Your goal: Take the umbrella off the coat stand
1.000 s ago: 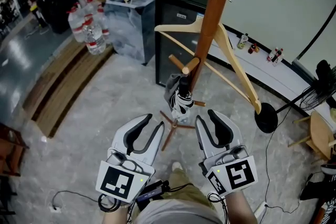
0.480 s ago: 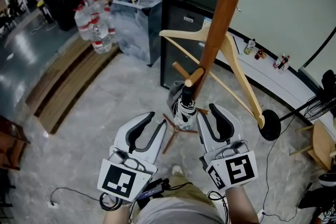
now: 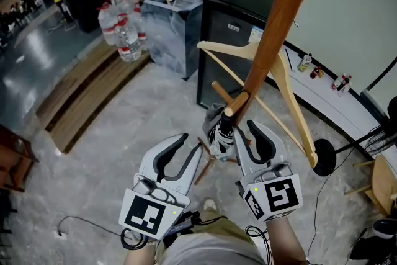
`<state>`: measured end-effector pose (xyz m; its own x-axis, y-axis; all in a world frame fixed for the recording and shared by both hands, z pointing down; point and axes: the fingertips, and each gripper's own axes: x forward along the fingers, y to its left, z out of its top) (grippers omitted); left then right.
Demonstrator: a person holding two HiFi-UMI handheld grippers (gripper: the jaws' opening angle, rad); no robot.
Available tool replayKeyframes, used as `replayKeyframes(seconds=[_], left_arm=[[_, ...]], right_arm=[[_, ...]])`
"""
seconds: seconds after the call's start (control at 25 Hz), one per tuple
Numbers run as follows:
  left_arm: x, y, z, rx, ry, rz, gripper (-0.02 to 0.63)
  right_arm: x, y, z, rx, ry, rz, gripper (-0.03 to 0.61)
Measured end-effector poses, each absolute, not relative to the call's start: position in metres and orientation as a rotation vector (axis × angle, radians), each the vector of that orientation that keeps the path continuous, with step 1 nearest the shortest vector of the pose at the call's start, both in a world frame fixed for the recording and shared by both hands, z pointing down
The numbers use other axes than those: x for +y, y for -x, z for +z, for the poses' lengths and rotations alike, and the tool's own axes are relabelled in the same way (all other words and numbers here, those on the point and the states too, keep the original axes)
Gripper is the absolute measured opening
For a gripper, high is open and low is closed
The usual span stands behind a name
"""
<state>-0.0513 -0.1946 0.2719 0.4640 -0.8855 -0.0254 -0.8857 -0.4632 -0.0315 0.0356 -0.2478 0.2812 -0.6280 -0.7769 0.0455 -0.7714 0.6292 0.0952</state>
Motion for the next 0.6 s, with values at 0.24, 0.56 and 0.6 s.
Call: replayKeyframes(seconds=[0.24, 0.56, 0.6], left_arm=[[-0.2, 0.054, 0.273, 1.645, 2.63, 0.005, 0.111], [-0.205, 0.056, 0.278, 1.696, 2.611, -0.009, 0.112], [-0.205, 0.056, 0.279, 1.701, 2.61, -0.011, 0.112]], right_arm=[[-0.264, -0.034, 0.285, -2.757, -1.306, -0.104, 0.095], [-0.282, -0.032, 0.291, -2.764, -1.299, -0.081, 0.087], [-0.283, -0.031, 0.292, -2.768, -1.297, -0.075, 0.087]])
